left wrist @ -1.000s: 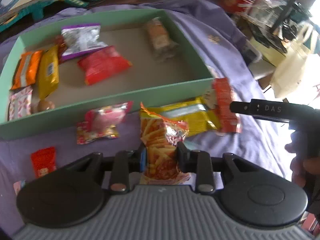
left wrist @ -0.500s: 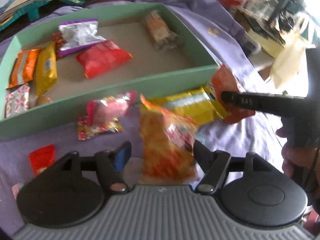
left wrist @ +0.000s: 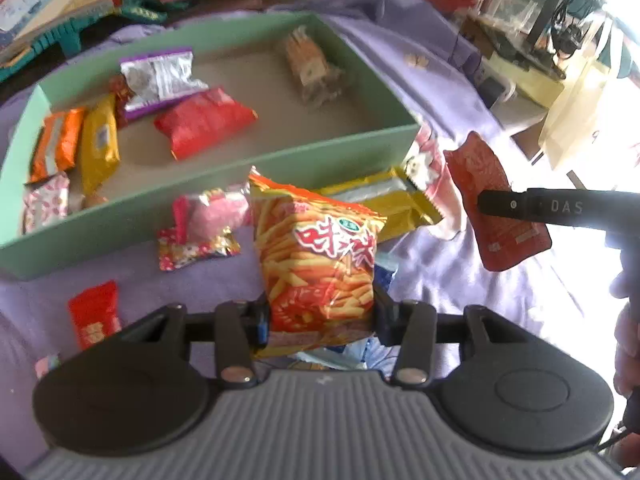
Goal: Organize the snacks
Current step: 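Carry the fries bag and orange packet into the green box and release both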
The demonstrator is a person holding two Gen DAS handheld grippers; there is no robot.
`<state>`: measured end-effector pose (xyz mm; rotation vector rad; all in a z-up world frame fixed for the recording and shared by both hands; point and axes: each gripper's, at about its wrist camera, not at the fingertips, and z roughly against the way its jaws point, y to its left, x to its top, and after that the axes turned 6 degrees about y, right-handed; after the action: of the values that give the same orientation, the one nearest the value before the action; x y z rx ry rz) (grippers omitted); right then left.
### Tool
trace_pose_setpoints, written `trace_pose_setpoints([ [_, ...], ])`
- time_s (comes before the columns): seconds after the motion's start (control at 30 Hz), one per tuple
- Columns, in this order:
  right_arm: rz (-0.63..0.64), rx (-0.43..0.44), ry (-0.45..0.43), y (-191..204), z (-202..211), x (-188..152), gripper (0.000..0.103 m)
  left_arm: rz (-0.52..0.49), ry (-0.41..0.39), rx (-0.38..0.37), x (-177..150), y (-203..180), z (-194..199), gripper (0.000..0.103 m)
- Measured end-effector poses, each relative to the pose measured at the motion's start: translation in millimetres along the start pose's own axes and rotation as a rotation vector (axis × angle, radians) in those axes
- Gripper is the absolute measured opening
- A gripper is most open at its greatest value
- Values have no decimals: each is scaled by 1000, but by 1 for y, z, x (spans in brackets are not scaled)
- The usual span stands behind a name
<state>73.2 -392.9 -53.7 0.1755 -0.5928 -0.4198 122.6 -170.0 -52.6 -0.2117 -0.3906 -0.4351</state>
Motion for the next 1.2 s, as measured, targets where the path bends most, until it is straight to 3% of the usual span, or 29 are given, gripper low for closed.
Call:
trace_pose_setpoints([
  [0.27,24,77,-56,15,33,19,17,48,-97,19,24,16,37,45],
  [0.53,93,105,-82,54,29,57,17,75,-151,41,88,41,42,45],
  [0.87,128,90,-38,88,-17,94,17,109,-139,33,158,67,0,45],
  [1.2,149,70,-4,88,-47,108,17,121,-92,39,199,67,-52,45],
])
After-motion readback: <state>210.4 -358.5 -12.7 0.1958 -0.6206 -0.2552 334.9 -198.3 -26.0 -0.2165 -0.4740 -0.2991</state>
